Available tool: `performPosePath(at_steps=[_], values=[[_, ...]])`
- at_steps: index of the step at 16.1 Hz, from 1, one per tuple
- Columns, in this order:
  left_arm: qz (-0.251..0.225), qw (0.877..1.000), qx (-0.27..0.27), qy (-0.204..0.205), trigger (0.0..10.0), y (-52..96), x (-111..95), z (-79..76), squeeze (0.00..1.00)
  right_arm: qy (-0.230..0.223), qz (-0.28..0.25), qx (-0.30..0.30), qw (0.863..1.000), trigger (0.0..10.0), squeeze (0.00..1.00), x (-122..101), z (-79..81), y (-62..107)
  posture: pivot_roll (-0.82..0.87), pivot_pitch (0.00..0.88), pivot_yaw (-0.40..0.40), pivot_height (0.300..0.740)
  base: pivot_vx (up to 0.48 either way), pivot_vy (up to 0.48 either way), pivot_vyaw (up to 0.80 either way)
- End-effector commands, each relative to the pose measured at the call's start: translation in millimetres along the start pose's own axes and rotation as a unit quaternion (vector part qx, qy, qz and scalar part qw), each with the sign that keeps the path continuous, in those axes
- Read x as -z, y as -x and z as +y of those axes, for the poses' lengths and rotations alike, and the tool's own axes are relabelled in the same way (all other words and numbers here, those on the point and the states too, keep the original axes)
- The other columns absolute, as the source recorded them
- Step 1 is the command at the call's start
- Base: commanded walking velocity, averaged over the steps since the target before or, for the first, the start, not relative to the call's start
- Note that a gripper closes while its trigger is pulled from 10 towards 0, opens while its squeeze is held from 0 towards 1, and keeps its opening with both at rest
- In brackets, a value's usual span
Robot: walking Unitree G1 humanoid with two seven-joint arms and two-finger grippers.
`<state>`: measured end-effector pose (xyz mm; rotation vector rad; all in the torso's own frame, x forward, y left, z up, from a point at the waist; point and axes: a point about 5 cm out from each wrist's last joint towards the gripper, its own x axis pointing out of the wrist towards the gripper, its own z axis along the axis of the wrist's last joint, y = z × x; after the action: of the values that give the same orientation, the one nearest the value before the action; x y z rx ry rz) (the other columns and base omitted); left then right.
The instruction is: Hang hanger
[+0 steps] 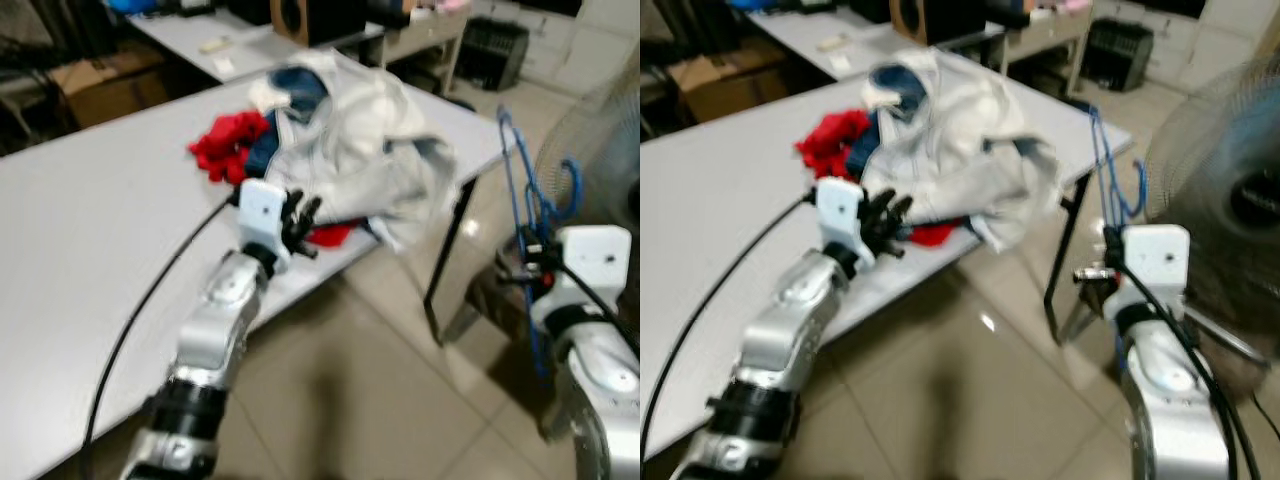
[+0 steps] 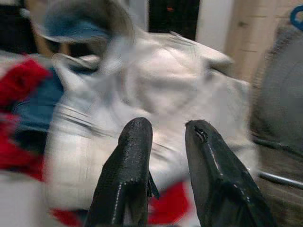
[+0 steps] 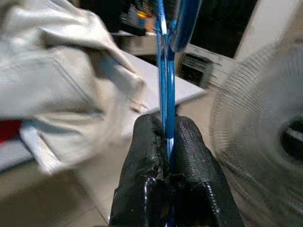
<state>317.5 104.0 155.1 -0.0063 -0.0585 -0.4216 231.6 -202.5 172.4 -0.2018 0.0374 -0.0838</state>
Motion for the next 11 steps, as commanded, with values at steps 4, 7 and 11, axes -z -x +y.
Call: performPosePath(at_steps=[4,7,11], values=[[-0.022,0.999,-0.033,-0.018,10.0,0.3,-12.0,13.6,0.00,0.004,-0.017,-0.043,0.999,10.0,0.00,-5.8,8.7,1.2,-0.14,0.000,0.008,0.740,0.470,0.000,0.00],[-0.034,0.999,-0.026,-0.010,10.0,-2.1,-18.5,14.4,0.00,-0.008,-0.032,-0.051,0.998,10.0,0.00,-9.6,6.2,4.5,-0.14,0.000,0.011,0.740,0.469,0.000,0.00],[-0.050,0.998,0.004,0.038,10.0,-5.6,-22.6,5.8,0.09,-0.007,-0.033,-0.049,0.998,10.0,0.00,-10.0,4.3,4.2,-0.15,0.000,0.015,0.740,0.232,0.000,0.00]])
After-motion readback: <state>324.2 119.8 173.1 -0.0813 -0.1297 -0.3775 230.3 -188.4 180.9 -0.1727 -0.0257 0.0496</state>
